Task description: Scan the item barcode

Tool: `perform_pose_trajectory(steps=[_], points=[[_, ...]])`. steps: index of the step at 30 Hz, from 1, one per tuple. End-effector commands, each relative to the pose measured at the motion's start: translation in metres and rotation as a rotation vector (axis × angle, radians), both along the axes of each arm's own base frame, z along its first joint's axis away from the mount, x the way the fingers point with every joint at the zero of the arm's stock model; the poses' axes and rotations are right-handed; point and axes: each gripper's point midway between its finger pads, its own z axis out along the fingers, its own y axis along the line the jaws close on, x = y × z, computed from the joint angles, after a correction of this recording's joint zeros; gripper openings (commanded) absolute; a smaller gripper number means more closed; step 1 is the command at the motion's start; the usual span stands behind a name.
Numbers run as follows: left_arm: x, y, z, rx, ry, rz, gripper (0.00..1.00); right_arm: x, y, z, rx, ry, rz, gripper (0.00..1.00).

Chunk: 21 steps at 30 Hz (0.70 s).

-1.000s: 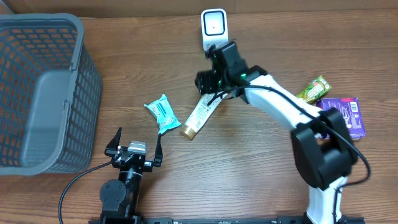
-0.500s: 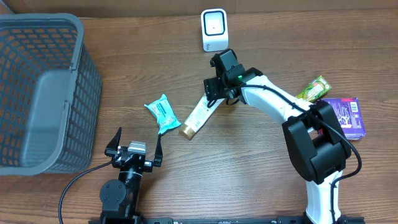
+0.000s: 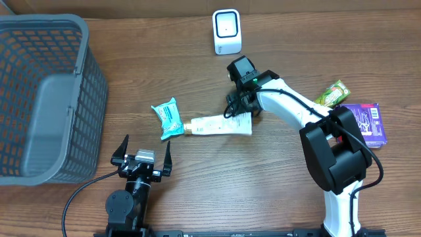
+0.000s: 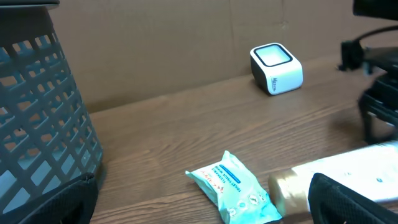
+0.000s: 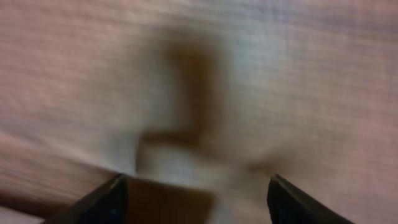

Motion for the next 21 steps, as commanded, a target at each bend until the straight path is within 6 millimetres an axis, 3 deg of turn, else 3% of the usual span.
perform_pose_trajectory(steps=[1, 6, 12, 14, 21], points=[[0.0, 0.001, -0.001, -0.003, 0.001, 0.006, 1.0, -0.013, 0.0, 0.009, 0.003, 0.066, 0.039, 0.69], [0.0, 0.001, -0.001, -0.003, 0.001, 0.006, 1.0, -0.044, 0.012, 0.03, 0.12, 0.222, 0.156, 0.71], [0.0, 0.001, -0.001, -0.003, 0.001, 0.006, 1.0, -0.046, 0.022, 0.088, 0.289, 0.263, 0.269, 0.81], [0.0, 0.001, -0.001, -0.003, 0.001, 0.006, 1.0, -0.047, 0.027, 0.098, 0.351, 0.264, 0.336, 0.86], [0.0, 0.001, -0.001, -0.003, 0.001, 0.006, 1.0, -0.066, 0.031, 0.084, 0.374, 0.295, 0.506, 0.96]])
